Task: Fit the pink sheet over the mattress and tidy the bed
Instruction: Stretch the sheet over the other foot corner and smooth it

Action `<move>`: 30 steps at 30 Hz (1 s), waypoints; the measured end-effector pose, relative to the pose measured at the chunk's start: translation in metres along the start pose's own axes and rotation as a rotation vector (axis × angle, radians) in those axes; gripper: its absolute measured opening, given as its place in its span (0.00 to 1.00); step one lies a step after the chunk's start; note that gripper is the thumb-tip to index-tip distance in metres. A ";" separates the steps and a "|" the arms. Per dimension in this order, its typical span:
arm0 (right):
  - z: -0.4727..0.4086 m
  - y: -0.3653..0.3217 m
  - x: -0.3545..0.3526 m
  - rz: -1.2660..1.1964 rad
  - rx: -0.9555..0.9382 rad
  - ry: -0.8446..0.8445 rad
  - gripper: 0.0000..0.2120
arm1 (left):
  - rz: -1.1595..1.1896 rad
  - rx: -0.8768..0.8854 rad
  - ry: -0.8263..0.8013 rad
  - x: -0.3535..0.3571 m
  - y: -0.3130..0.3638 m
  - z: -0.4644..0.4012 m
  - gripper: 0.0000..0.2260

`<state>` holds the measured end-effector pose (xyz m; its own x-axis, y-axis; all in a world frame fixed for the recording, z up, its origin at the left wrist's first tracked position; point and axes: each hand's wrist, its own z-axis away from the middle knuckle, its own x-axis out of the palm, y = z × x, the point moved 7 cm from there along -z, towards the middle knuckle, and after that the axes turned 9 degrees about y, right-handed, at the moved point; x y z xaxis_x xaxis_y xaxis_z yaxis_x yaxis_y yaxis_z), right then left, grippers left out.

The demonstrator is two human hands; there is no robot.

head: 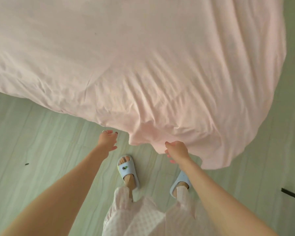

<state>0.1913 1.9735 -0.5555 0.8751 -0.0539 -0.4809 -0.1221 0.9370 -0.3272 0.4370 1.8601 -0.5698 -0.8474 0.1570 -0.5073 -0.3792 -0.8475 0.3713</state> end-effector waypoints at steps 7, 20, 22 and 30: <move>-0.024 0.055 0.035 -0.546 0.529 0.068 0.29 | 0.427 -0.257 -0.194 0.011 -0.009 -0.060 0.29; -0.042 0.085 0.020 -0.145 0.298 0.283 0.10 | 0.099 -0.091 0.083 -0.012 -0.018 -0.089 0.10; -0.037 0.098 0.022 -0.059 0.266 0.260 0.12 | 0.050 -0.078 0.108 -0.021 -0.023 -0.087 0.11; -0.027 0.109 0.006 0.008 0.215 0.161 0.10 | -0.086 -0.046 0.153 -0.042 -0.019 -0.071 0.04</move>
<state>0.1703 2.0662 -0.6165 0.7868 -0.0846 -0.6114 -0.0114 0.9884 -0.1514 0.5064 1.8332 -0.6107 -0.7448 0.1534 -0.6495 -0.4271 -0.8573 0.2873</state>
